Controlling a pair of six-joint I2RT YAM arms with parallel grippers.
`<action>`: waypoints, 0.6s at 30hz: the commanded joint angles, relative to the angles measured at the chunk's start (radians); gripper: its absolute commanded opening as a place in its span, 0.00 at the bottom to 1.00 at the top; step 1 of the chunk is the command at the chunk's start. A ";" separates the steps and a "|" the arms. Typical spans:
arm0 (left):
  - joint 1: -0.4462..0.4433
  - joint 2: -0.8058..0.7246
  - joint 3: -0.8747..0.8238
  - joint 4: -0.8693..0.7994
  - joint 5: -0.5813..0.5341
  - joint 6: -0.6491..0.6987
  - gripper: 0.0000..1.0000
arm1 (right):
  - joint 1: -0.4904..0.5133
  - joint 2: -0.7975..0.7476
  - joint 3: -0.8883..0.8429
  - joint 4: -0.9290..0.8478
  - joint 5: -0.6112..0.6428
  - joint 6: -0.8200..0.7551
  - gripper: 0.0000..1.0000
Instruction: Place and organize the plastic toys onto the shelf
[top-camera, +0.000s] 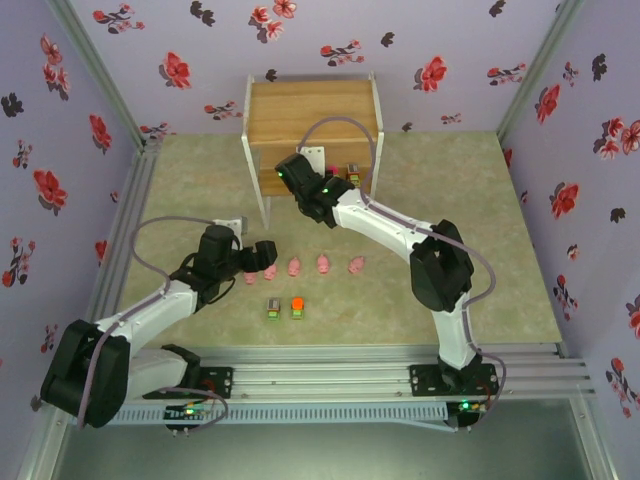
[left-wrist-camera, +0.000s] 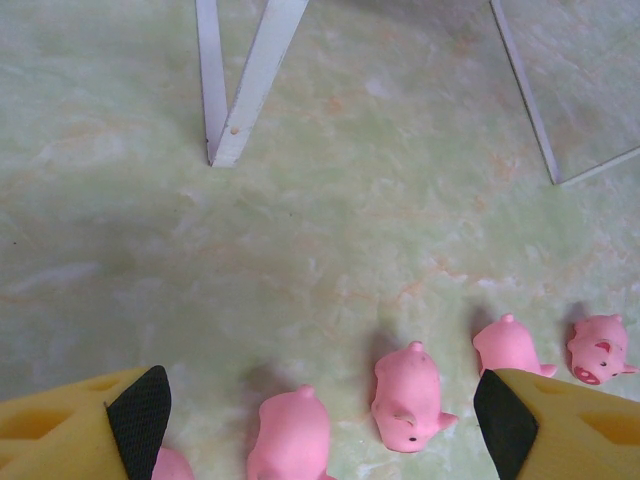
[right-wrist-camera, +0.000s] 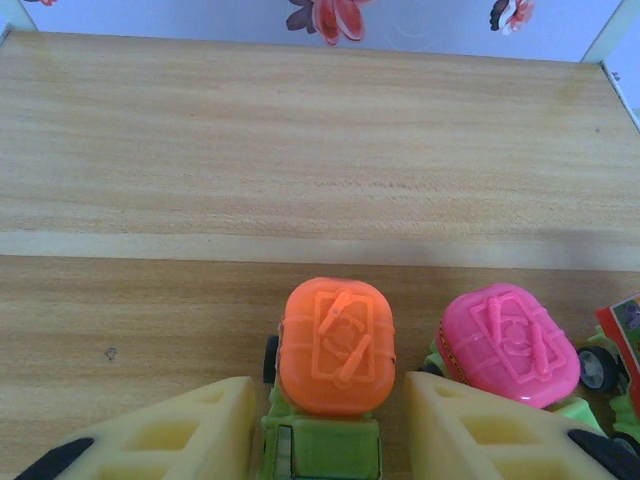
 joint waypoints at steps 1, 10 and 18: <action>-0.005 -0.004 0.029 0.012 0.014 0.006 0.84 | 0.015 -0.084 -0.009 0.025 0.012 -0.010 0.21; -0.006 -0.009 0.029 0.008 0.012 0.006 0.84 | 0.076 -0.221 -0.178 0.035 0.054 0.056 0.21; -0.006 -0.020 0.028 0.004 0.006 0.011 0.84 | 0.151 -0.358 -0.349 0.037 0.076 0.133 0.21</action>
